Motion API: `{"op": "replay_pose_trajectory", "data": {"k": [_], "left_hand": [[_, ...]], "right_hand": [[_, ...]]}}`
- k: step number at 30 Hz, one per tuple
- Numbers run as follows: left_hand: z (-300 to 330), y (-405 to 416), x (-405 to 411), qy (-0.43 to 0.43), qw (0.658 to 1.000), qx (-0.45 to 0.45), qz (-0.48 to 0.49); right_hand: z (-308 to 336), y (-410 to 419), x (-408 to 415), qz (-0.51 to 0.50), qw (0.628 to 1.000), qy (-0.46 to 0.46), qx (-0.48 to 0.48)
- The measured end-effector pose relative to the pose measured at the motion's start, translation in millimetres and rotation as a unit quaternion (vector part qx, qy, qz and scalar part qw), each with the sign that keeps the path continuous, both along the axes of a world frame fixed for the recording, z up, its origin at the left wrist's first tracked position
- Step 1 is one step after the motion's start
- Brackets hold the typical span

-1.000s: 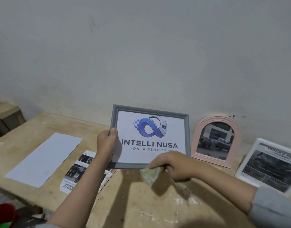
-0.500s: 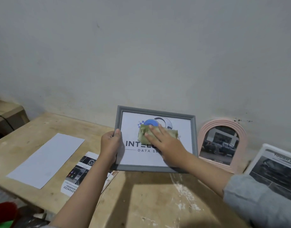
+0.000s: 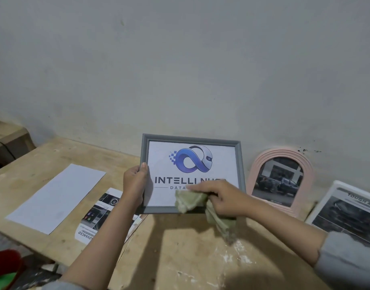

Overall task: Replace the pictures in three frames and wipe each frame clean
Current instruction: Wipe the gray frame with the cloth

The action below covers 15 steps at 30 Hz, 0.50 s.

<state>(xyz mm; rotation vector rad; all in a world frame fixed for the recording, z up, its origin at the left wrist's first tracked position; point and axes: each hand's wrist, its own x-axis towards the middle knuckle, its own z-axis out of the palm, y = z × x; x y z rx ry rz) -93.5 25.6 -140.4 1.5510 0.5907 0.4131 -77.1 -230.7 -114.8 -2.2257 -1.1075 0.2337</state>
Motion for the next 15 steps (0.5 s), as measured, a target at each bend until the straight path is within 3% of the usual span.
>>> {"op": "replay_pose_trajectory", "data": {"k": [4, 6, 9, 15], "left_hand": [[0, -12, 2, 0.003, 1.0, -0.008, -0.029], [3, -21, 2, -0.003, 0.999, -0.008, -0.048], [7, -29, 5, -0.008, 0.998, -0.011, -0.059], [10, -22, 8, -0.015, 0.999, -0.034, -0.026]], "right_hand": [[31, 16, 38, -0.069, 0.984, -0.157, 0.047], [38, 28, 58, -0.097, 0.967, -0.234, 0.01], [25, 42, 69, -0.062, 0.935, -0.343, -0.059], [-24, 40, 31, 0.013, 0.921, -0.381, -0.074]]}}
